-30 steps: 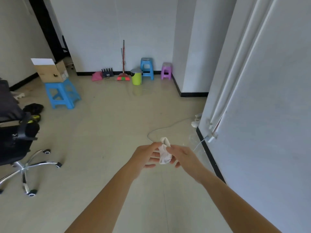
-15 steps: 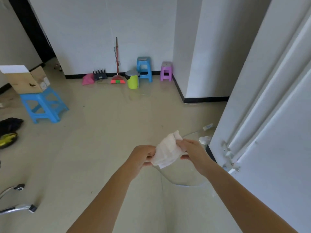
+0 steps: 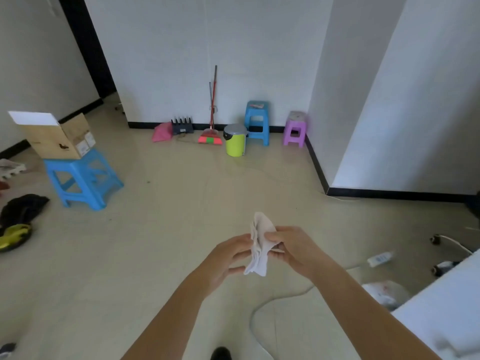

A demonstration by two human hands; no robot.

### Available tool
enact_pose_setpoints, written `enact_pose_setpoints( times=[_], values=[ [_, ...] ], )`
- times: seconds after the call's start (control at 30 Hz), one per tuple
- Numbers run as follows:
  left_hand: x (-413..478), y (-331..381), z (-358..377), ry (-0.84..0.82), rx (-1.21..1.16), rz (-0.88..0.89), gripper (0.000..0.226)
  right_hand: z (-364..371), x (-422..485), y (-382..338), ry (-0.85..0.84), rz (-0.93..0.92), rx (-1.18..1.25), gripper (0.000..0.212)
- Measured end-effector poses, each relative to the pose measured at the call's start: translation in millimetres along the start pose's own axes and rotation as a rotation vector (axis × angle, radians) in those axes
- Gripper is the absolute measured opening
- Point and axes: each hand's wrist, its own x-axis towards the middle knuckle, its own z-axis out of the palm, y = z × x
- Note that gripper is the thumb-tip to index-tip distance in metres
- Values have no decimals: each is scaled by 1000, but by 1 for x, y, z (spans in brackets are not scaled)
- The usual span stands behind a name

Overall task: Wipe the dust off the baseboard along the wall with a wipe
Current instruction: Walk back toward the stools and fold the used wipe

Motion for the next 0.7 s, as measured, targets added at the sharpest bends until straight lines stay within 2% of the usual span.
enact_pose_setpoints(
  times=[0.1, 0.17, 0.23, 0.3, 0.37, 0.47, 0.57, 0.7],
  values=[
    [74, 45, -48, -42, 33, 37, 48, 5, 85, -43, 10, 20, 1, 22],
    [119, 77, -73, -32, 46, 32, 61, 1, 132, -76, 53, 3, -17, 15],
    [163, 105, -90, -81, 42, 24, 52, -10, 174, -106, 94, -13, -29, 12],
    [208, 131, -100, -129, 77, 57, 36, -25, 215, -132, 114, -33, -36, 20],
    [262, 149, -109, -43, 95, 83, 43, -42, 257, -154, 129, -47, -51, 26],
    [351, 169, -125, 136, -14, 20, 46, -78, 326, -182, 186, -53, 11, 29],
    [445, 206, -136, 75, -85, -20, 50, -125, 406, -211, 256, -70, 96, 33],
    [576, 265, -142, 82, -200, -22, 25, -190, 516, -261, 380, -68, 180, 21]
  ],
)
